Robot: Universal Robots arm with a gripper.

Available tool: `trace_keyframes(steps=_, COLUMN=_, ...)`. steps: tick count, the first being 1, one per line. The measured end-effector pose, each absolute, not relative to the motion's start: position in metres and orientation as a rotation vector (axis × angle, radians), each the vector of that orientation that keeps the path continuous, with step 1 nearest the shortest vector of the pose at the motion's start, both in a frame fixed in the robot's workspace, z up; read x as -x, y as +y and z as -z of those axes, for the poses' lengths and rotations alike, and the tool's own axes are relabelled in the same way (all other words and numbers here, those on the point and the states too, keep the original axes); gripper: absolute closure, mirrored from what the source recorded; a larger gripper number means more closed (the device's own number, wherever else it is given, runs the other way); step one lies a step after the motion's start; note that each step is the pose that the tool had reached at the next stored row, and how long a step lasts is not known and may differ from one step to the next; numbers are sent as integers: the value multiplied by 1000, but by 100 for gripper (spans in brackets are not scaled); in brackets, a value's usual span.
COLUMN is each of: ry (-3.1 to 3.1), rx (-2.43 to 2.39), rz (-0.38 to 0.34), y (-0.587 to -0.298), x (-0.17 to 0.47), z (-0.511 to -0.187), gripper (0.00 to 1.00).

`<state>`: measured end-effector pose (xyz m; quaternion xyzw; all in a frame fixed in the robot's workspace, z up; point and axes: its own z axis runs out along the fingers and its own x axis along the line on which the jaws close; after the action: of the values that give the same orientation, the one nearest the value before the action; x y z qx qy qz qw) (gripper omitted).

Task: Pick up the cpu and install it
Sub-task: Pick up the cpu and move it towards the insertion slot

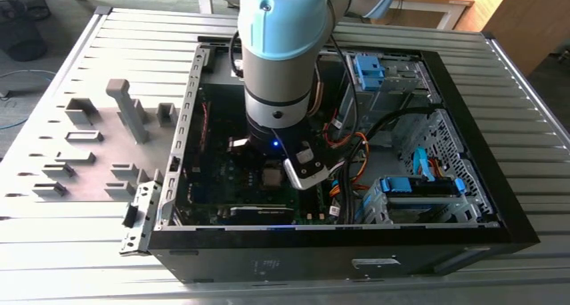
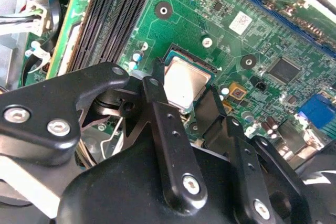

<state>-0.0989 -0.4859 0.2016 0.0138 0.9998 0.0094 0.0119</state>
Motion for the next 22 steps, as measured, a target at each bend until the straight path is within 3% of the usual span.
trace_keyframes(steps=22, ry=3118, rx=16, rz=-30, y=-486, x=103, z=-195, gripper=53)
